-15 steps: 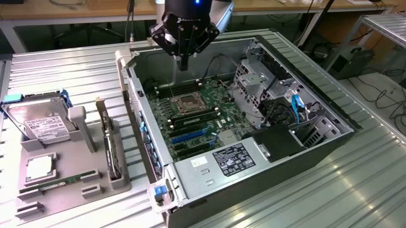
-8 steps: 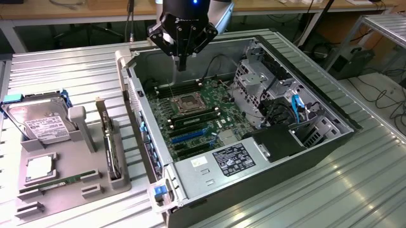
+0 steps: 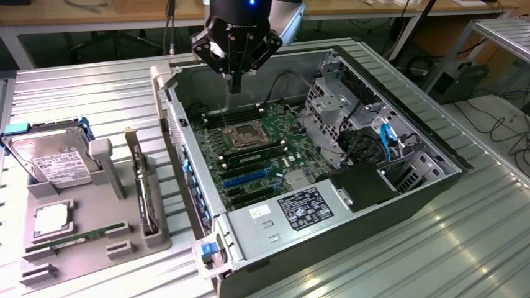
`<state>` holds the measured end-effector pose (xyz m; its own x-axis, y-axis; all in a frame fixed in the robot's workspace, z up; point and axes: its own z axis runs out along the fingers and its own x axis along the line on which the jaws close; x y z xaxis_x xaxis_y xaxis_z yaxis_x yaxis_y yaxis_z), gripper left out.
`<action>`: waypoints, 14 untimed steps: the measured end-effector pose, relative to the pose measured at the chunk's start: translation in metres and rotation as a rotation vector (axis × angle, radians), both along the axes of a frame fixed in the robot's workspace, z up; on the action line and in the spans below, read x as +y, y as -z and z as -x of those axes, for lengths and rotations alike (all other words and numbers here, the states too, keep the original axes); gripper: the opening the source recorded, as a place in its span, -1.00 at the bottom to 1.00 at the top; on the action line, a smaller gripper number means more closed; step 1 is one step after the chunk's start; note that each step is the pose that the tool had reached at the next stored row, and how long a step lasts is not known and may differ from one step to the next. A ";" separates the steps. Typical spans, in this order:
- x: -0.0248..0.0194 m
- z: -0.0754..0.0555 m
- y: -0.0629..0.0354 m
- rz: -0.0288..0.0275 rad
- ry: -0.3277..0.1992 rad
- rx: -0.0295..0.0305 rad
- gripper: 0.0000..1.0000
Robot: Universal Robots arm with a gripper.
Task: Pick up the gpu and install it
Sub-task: 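Reach for the gpu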
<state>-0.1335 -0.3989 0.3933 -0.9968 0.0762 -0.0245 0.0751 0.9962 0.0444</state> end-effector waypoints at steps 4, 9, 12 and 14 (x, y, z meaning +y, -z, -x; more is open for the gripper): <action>0.0000 0.001 0.0000 0.0001 0.000 0.0001 -0.79; 0.0000 0.002 0.0000 0.0000 0.000 0.0000 -0.79; 0.0000 0.003 0.0000 0.0000 0.000 0.0000 -0.79; 0.0000 0.004 0.0000 0.0000 0.000 0.0000 -0.79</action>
